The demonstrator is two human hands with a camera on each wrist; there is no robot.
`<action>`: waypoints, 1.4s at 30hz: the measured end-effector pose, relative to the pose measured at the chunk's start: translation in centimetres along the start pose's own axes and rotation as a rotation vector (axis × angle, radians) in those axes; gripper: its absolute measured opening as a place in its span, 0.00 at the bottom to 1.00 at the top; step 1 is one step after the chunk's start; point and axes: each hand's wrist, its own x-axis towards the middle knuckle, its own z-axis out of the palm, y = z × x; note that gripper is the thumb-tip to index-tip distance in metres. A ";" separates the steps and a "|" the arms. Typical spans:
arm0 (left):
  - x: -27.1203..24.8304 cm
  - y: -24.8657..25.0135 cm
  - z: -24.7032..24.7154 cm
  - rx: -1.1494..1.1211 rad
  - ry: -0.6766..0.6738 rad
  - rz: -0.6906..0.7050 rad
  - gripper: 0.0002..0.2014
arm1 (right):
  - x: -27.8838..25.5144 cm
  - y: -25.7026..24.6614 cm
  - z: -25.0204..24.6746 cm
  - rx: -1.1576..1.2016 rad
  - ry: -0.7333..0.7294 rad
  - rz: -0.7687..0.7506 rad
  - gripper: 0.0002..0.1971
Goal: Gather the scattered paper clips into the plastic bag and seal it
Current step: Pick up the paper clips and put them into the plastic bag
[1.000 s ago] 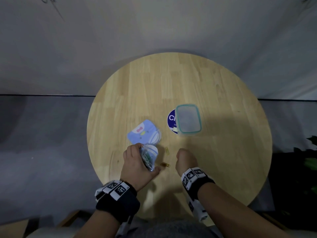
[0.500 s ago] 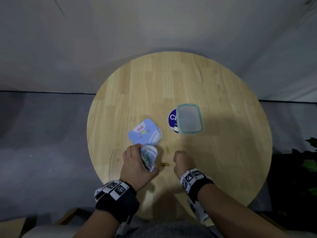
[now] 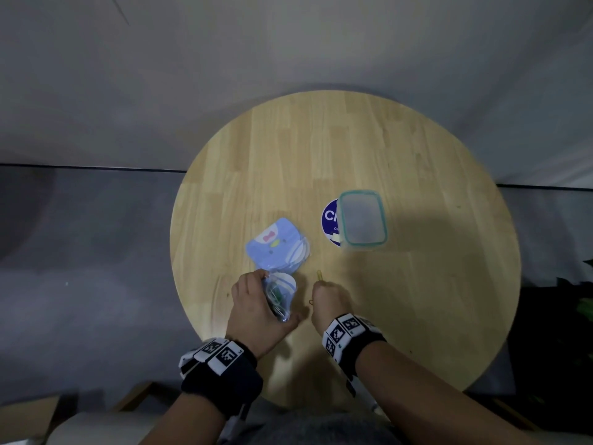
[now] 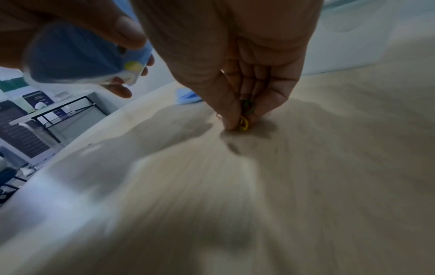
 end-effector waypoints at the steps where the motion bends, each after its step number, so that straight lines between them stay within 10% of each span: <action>1: 0.0 0.0 0.0 0.001 0.004 0.006 0.46 | 0.2 -0.1 0.1 -0.003 -0.005 0.014 0.12; 27: 0.2 -0.3 0.4 -0.006 -0.005 0.014 0.45 | -0.6 0.8 0.4 -0.110 -0.021 -0.214 0.17; 34: -0.1 -0.8 0.6 -0.014 -0.013 0.002 0.43 | 2.1 1.3 -1.5 0.384 0.086 0.097 0.13; 42: -0.5 -0.9 0.1 -0.043 -0.007 -0.029 0.43 | 4.1 -0.4 -1.9 0.060 0.005 0.052 0.09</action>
